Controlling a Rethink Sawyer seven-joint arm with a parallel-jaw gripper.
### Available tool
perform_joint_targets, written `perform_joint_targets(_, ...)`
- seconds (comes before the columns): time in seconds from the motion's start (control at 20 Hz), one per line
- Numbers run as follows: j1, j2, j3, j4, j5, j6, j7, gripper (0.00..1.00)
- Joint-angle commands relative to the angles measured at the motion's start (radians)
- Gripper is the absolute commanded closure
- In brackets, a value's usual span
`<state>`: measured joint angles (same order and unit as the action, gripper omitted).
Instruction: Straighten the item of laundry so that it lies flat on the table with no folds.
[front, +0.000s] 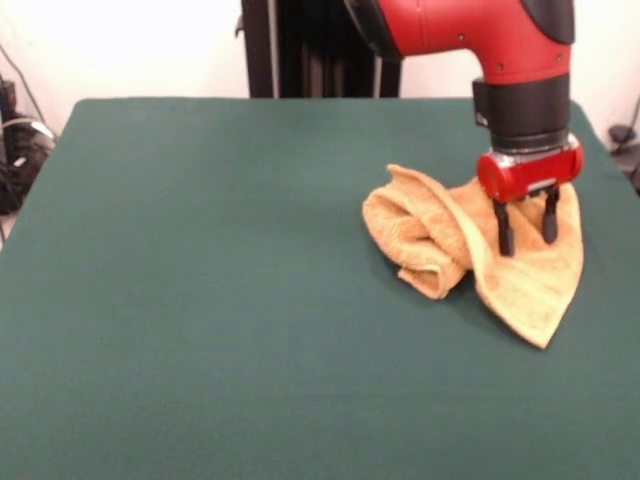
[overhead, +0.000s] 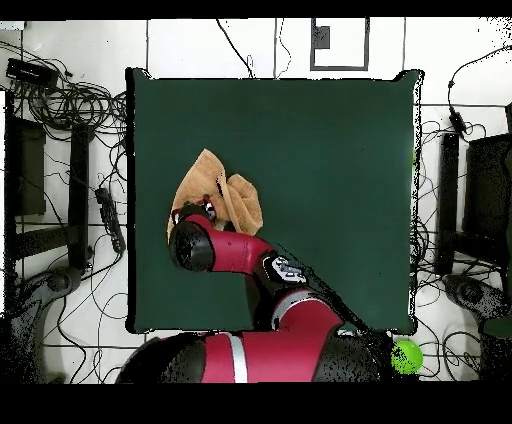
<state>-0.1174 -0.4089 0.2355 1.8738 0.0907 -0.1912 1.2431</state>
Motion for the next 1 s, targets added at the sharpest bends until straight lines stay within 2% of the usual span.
perform_joint_targets(0.05,0.052,0.009,0.019,0.147,0.076,0.012,0.347,0.0)
perform_joint_targets(0.55,0.04,0.004,0.017,0.13,0.048,0.047,0.34,0.0)
perform_joint_targets(1.0,-0.016,0.028,0.022,0.061,-0.003,0.123,0.239,0.0)
